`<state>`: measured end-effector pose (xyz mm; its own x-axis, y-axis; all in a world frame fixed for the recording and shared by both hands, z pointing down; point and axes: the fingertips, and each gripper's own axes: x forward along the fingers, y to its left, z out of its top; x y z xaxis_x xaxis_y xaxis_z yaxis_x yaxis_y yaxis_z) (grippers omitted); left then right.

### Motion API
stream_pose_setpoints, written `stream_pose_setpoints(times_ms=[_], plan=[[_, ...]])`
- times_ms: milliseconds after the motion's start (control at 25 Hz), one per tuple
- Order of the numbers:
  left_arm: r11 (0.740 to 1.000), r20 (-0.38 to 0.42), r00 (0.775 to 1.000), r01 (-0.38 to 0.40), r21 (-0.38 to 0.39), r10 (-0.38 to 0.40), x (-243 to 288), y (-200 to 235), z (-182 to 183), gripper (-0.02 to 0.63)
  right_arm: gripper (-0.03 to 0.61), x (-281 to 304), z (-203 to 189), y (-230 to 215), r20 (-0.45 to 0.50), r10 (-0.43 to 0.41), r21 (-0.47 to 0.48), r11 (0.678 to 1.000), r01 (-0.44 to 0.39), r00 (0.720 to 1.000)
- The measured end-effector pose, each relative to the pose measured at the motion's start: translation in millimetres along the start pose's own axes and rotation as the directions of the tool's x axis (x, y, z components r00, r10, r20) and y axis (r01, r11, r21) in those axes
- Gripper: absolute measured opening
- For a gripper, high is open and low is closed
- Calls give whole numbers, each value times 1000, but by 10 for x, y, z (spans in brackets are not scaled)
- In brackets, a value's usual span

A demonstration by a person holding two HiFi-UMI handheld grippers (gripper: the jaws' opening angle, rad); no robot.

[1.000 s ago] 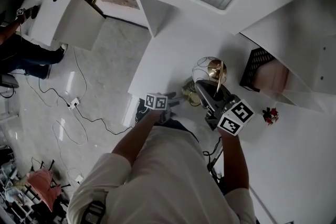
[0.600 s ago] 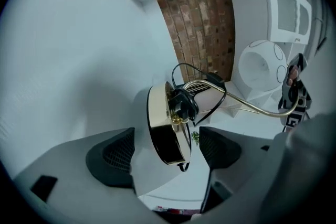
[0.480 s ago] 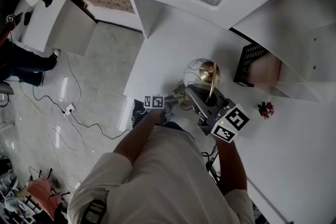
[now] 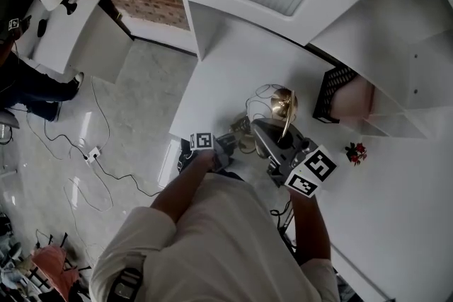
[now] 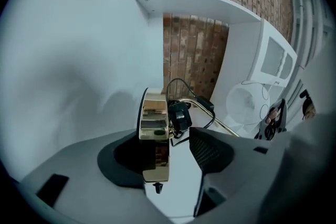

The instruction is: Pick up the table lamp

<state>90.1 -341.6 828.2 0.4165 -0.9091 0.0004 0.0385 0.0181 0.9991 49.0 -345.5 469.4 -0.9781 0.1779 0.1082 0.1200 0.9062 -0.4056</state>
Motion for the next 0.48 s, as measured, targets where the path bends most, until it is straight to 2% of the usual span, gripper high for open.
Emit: stream_pose_setpoints(times_ms=[160,240,480], plan=[[998,1,998,60,-8,-60,-54,-268,-32,264,11,-50,109,143,-13,-6,-49,999,5,1000],[998,-6,998,59,14,-59,-108,-335,-38,257,12,-52,162,230,-20,-4,-64,998,2,1000],[993,-10,993,114,32,-114,-171,-590,1,243,12,-81,324,306,-7,-20,-70,997,19,1000]])
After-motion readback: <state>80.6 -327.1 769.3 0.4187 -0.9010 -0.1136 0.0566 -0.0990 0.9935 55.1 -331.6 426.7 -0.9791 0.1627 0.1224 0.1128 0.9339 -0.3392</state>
